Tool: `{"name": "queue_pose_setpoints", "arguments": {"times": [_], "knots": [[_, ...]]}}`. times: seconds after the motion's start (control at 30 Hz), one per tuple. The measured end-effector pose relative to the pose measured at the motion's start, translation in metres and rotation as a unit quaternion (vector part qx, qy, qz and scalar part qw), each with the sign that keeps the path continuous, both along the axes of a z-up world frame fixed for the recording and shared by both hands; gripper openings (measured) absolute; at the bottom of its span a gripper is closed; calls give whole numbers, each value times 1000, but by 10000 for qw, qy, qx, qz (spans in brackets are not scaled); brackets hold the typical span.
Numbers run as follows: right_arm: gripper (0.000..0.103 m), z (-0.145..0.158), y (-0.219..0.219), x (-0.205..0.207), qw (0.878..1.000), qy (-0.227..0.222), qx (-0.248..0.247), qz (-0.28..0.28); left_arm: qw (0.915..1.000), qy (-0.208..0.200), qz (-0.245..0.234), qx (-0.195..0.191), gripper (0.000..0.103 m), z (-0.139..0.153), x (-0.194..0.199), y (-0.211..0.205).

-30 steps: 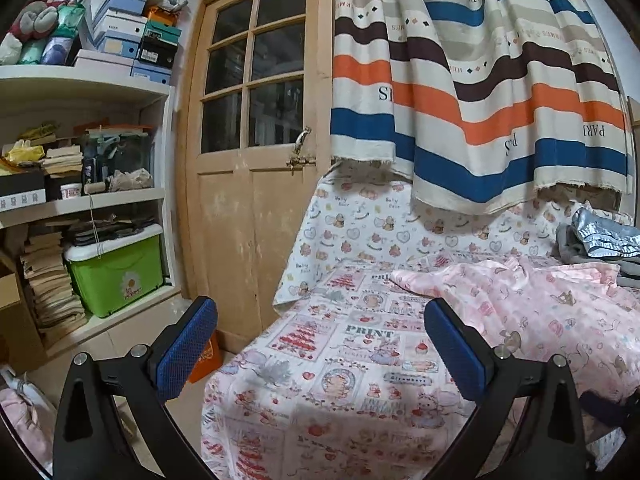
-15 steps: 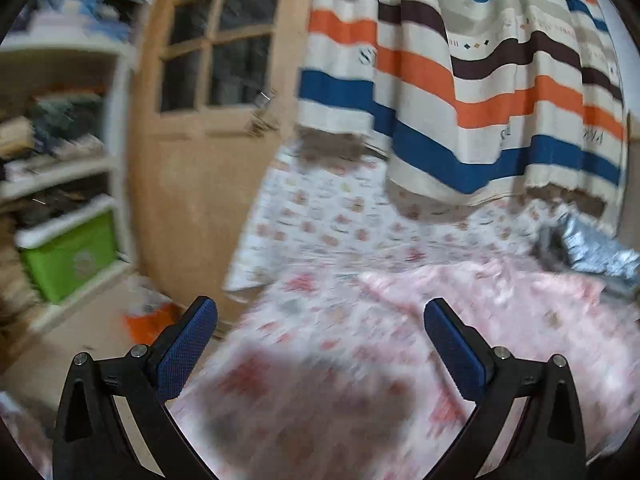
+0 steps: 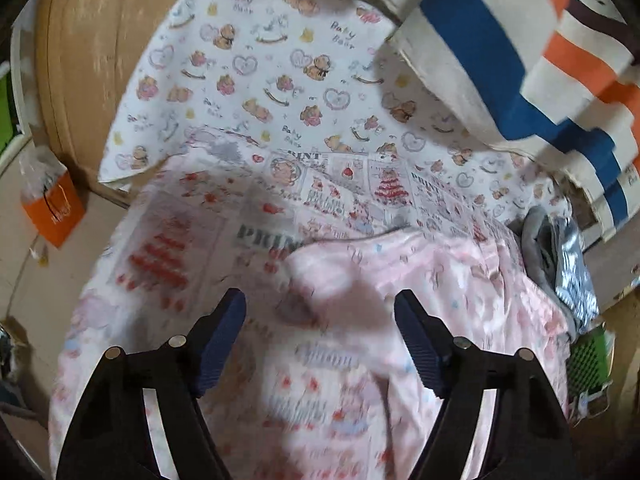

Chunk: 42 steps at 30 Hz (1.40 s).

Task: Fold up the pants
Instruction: 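Move both tools over the pink pants toward the waistband, then grasp the pink pants edge with the left tool and lift it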

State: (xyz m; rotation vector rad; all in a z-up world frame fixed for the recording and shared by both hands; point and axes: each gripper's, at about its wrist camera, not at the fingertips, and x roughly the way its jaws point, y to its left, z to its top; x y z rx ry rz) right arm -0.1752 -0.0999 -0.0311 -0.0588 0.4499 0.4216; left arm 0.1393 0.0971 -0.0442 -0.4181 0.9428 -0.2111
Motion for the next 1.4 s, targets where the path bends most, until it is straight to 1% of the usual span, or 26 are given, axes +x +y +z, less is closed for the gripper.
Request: {"name": "queue_pose_setpoints", "arguments": {"times": [0.03,0.1,0.17,0.2,0.23,0.27,0.3,0.4,0.47,0.57,0.7,0.8,0.9,0.97,1.0,1.03,1.07,1.1,1.17,1.23,1.33,1.4], "knots": [[4,0,0,0,10000,3,8,13,10000,39,-1,-10,71,-1,6,-1],[4,0,0,1,10000,22,25,15,9999,121,1,76,61,-2,16,-6],[4,1,-1,2,10000,43,88,3,9992,242,11,329,37,-5,26,-11],[4,1,-2,2,9999,44,111,-8,9990,292,7,346,30,-7,28,-12],[4,2,-3,2,9999,41,141,-26,9992,297,-39,270,8,-9,31,-13],[4,2,-4,2,9999,43,153,-24,9995,242,-83,168,2,-9,32,-12],[4,3,-4,2,9999,47,155,-4,9997,152,-53,157,2,-7,31,-12],[4,4,-3,1,9998,40,144,106,9989,-143,125,424,2,6,26,-6],[4,5,-1,-1,9996,50,174,227,9974,-137,273,652,2,9,26,-1],[4,4,5,-4,9985,137,247,465,9948,-7,394,937,2,7,28,9],[3,5,21,-9,9971,98,227,725,9937,40,404,1048,2,5,27,19],[2,11,33,-11,9945,62,364,980,9913,-50,477,1225,2,12,24,23],[2,13,43,-13,9959,-150,219,861,9908,-133,533,1236,2,22,20,31],[2,10,39,-18,9971,-387,116,640,9919,-153,474,1164,2,25,19,34],[2,8,35,-21,9975,-512,23,491,9918,-182,428,1191,2,25,18,33],[4,2,30,-22,9977,-580,-152,317,9907,-224,387,1287,2,24,18,30],[12,-1,27,-21,9977,-566,-246,279,9895,-261,367,1370,2,23,17,27],[27,-7,23,-19,9978,-472,-382,262,9888,-295,351,1420,2,20,17,25],[39,-13,16,-14,9980,-325,-494,243,9894,-327,345,1375,2,14,17,22],[39,-17,12,-16,9968,-355,-663,287,9906,-303,349,1289,2,9,18,21],[41,-23,17,-22,9907,-559,-1152,464,9910,-313,332,1258,2,8,18,22],[41,-27,19,-21,9896,-493,-1237,549,9910,-341,333,1248,8,11,17,24]]}}
